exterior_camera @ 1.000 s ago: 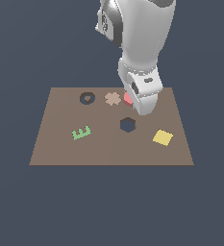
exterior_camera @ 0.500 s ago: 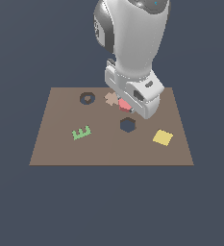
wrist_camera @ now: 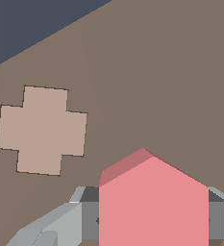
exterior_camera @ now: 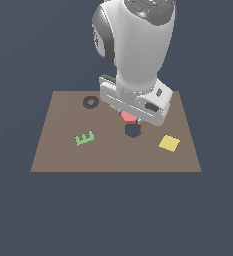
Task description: Insert a designated object into the corresponding slot on a board.
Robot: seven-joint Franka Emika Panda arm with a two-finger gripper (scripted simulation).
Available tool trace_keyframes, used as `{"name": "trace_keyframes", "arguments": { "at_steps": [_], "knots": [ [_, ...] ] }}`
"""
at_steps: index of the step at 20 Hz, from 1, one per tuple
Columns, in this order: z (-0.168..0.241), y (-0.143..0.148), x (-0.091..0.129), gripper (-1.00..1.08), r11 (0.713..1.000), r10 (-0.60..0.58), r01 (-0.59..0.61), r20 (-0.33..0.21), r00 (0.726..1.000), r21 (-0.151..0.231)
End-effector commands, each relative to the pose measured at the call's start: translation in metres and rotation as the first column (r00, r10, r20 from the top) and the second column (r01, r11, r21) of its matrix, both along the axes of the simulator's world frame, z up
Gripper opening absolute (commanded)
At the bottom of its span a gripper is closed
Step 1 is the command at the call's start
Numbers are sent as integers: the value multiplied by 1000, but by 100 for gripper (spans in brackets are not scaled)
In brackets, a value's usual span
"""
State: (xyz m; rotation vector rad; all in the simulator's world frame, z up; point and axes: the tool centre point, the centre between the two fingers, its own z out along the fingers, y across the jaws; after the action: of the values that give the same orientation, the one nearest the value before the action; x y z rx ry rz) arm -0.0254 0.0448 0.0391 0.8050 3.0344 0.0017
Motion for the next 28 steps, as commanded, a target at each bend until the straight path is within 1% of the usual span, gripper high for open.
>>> {"name": "trace_keyframes", "arguments": {
  "at_steps": [1, 7, 14, 18, 21, 25, 28],
  "knots": [
    [1, 0, 8, -100, 996, 89, -89, 0, 996, 0],
    [1, 3, 23, -100, 966, 260, -260, 0, 966, -1],
    [1, 7, 35, -100, 918, 397, -397, -1, 918, -1],
    [2, 10, 39, -100, 895, 447, -447, -1, 895, -1],
    [2, 11, 41, -100, 883, 470, -470, -1, 883, -1],
    [2, 12, 43, -100, 875, 484, -484, -1, 875, -1],
    [1, 12, 42, -100, 877, 481, -481, -1, 877, -1]
  ]
}}
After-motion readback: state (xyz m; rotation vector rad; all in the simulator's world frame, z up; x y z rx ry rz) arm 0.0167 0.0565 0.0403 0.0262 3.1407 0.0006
